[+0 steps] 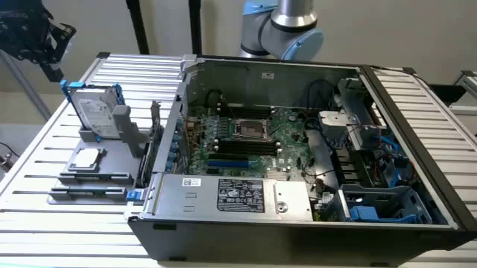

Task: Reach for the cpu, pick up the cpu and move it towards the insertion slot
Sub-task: 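Pick up the cpu and move it towards the insertion slot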

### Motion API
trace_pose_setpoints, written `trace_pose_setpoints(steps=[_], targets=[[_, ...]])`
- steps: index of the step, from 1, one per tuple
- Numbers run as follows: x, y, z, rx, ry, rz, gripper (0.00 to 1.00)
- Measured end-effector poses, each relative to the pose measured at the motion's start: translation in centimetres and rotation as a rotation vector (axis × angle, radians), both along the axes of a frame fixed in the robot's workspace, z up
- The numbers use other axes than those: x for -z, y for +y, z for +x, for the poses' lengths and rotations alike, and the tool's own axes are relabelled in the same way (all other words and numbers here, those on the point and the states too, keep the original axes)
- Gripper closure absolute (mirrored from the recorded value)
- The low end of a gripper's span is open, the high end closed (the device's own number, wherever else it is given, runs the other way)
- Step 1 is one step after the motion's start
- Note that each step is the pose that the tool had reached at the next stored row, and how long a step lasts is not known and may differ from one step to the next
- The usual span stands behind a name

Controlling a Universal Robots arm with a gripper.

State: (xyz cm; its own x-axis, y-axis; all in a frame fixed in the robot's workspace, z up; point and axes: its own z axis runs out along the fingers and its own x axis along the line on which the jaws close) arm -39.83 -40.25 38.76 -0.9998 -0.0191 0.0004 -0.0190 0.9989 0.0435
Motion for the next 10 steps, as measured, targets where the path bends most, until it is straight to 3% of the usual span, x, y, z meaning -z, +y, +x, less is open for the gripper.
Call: trace_pose_setpoints(steps=[10], targets=[[0.00,0.00,0.00,0.000,-0.0001,0.0017,0.89]])
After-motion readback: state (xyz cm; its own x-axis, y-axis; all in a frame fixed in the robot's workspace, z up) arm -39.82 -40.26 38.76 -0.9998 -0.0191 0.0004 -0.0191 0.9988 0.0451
